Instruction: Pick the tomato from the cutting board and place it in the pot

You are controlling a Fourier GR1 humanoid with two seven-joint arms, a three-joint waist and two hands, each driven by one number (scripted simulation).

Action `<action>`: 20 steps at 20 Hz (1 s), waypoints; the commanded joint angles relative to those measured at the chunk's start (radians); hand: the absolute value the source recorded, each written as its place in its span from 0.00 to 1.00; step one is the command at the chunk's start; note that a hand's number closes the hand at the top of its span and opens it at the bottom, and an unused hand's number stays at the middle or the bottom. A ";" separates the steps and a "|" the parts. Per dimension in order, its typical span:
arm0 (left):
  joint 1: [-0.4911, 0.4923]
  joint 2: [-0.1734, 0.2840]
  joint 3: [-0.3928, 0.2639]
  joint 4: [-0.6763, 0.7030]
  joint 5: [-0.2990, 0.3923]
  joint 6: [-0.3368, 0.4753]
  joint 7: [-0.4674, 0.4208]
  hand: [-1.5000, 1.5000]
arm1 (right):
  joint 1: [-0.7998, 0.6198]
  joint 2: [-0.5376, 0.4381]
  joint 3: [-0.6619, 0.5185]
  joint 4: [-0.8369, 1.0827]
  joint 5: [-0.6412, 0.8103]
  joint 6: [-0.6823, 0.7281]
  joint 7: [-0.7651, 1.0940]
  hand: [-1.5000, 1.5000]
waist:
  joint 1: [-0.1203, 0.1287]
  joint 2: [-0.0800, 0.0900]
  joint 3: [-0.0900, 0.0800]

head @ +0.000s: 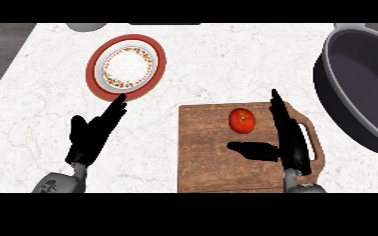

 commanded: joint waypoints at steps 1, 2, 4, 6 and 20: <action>-0.028 -0.004 0.039 -0.019 -0.004 -0.020 0.067 0.50 | -0.007 0.009 -0.021 0.119 -0.095 -0.030 -0.126 0.00 | 0.001 0.001 -0.001; 0.015 -0.027 0.018 -0.034 -0.038 -0.010 0.040 0.50 | -0.023 0.009 0.006 0.170 -0.103 -0.057 -0.144 0.00 | 0.002 0.001 -0.001; -0.041 -0.059 0.010 -0.012 -0.049 0.030 0.081 0.50 | -0.090 0.009 -0.031 0.285 -0.183 -0.071 -0.220 0.00 | 0.004 0.002 -0.001; 0.047 -0.044 0.021 -0.011 -0.060 -0.027 -0.016 0.50 | -0.077 0.009 0.029 0.315 -0.206 -0.093 -0.259 0.00 | 0.004 0.001 -0.001; -0.013 -0.065 0.046 0.035 -0.083 -0.037 0.011 0.50 | -0.069 0.008 0.066 0.499 -0.329 -0.089 -0.619 1.00 | 0.003 0.003 0.000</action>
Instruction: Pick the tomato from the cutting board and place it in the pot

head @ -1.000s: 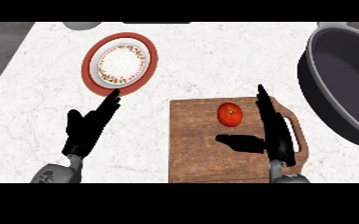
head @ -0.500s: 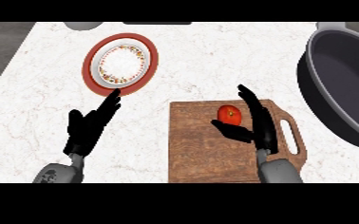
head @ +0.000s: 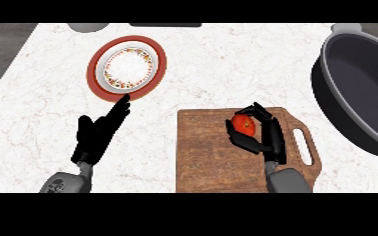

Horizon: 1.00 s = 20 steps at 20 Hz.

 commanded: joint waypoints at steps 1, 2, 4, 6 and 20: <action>-0.023 0.012 0.020 -0.023 0.002 -0.006 0.045 0.50 | 0.011 0.027 0.007 0.144 -0.074 0.022 -0.106 1.00 | 0.004 0.021 0.017; -0.017 -0.066 -0.017 0.044 -0.044 0.038 -0.004 0.50 | 0.011 0.027 0.011 0.044 0.004 -0.013 -0.032 1.00 | -0.006 0.019 0.015; -0.004 0.005 0.043 0.016 0.014 -0.002 0.013 0.50 | 0.201 -0.056 -0.103 -0.028 -0.077 -0.015 -0.152 1.00 | -0.031 0.016 0.016; 0.012 0.022 0.065 0.007 0.017 0.014 0.014 0.50 | 0.284 -0.146 -0.217 -0.067 -0.143 0.001 -0.155 1.00 | -0.086 0.008 0.017; 0.051 0.006 0.030 -0.044 -0.005 -0.018 0.009 0.50 | 0.672 -0.373 -0.652 -0.192 -0.311 0.110 -0.324 1.00 | -0.018 0.017 0.015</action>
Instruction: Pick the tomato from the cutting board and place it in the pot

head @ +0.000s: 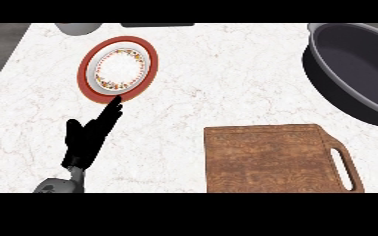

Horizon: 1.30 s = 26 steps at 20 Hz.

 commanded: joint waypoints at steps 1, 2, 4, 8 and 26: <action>-0.021 -0.006 0.004 0.048 -0.009 -0.028 -0.013 0.50 | 0.100 -0.046 -0.063 -0.098 0.021 -0.022 0.042 1.00 | 0.020 0.009 0.002; -0.010 0.002 0.007 0.055 -0.009 -0.042 -0.032 0.50 | 0.130 -0.039 -0.076 -0.109 0.033 -0.035 0.034 1.00 | 0.020 0.009 0.002; -0.040 -0.043 -0.023 0.029 -0.040 0.013 0.018 0.50 | 0.167 -0.033 -0.041 -0.287 0.096 -0.141 0.159 1.00 | 0.021 0.010 0.001; -0.044 -0.028 0.006 0.045 -0.028 -0.010 0.007 0.50 | 0.157 -0.084 -0.043 -0.377 0.206 -0.213 0.258 1.00 | 0.030 0.011 0.001; -0.034 -0.051 -0.005 -0.002 -0.041 -0.046 0.044 0.50 | -0.316 -0.579 0.079 -0.336 0.497 -0.042 1.086 1.00 | 0.068 0.016 0.003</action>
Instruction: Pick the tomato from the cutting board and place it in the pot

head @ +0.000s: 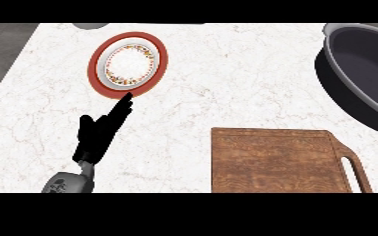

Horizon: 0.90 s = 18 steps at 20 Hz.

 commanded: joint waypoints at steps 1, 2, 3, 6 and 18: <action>0.040 -0.011 -0.028 0.012 -0.033 0.001 -0.030 0.50 | -0.177 -0.108 0.110 0.047 0.058 0.082 0.189 1.00 | 0.017 0.004 -0.001; 0.029 -0.018 -0.022 -0.013 -0.023 0.004 -0.003 0.50 | -0.226 -0.109 0.101 0.184 0.037 0.120 0.093 1.00 | 0.008 0.002 0.001; -0.018 -0.018 -0.001 0.014 -0.009 -0.001 0.015 0.50 | -0.277 -0.132 0.117 0.254 0.044 0.141 0.096 1.00 | 0.013 0.005 0.001; 0.018 -0.010 -0.018 -0.028 -0.036 0.001 0.010 0.50 | -0.423 -0.124 0.210 0.333 0.088 0.188 0.122 1.00 | 0.014 0.002 0.001; -0.025 -0.013 -0.004 0.007 -0.020 -0.037 0.000 0.50 | -0.732 -0.024 0.490 0.786 0.338 0.406 0.225 1.00 | 0.045 0.012 0.002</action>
